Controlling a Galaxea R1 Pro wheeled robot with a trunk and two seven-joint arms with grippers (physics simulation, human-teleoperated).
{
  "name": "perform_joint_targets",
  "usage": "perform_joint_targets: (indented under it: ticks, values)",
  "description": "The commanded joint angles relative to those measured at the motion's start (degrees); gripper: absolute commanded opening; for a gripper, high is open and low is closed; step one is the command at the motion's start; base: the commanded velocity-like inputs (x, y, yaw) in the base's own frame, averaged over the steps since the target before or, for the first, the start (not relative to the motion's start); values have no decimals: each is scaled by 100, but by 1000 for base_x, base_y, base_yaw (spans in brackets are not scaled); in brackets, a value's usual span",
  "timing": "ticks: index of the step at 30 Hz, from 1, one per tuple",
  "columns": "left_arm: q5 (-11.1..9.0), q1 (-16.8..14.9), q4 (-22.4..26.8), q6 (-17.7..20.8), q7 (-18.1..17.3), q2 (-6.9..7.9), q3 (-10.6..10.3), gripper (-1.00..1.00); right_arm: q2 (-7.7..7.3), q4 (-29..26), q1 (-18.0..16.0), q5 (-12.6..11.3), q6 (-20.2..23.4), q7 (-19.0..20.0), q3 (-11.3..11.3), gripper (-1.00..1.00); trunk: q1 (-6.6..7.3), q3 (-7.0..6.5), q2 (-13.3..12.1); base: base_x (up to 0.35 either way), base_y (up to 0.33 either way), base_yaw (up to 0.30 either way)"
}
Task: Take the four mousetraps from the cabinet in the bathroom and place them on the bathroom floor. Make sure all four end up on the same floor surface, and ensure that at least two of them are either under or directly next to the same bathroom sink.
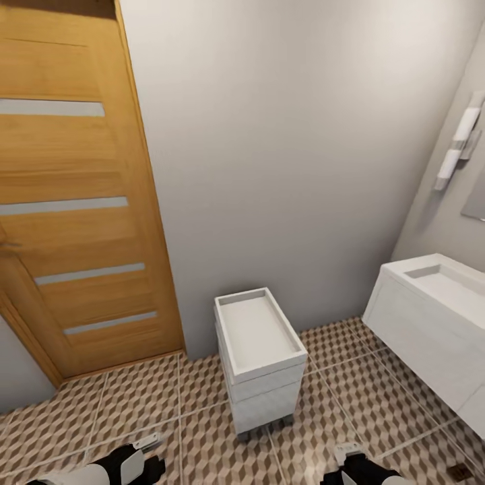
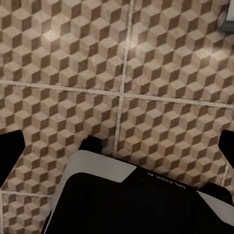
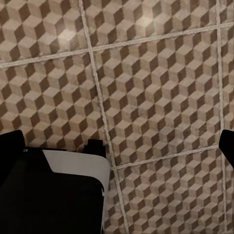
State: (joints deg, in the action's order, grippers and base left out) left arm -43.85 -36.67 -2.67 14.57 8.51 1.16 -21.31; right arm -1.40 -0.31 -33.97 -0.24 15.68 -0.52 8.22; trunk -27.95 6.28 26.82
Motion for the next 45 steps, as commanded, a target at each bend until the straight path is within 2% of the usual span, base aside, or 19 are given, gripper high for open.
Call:
perform_joint_targets:
  ticks: [1, 14, 45]
  values:
    - [-53, -7, -4, 20, 10, -2, -48, 100, -1, -4, -4, -4, 54, -1, 38, 100, -3, 16, 11, 0, 0, 275]
    - [-53, -7, -4, 20, 10, -2, -48, 100, -1, -4, -4, -9, 217, 15, 39, 100, -3, 80, 11, 0, 41, 266]
    - [-53, -7, 3, 10, 10, -8, -48, 100, 2, -4, -4, -6, 234, 26, 39, 100, -3, 247, 11, 0, 12, 255]
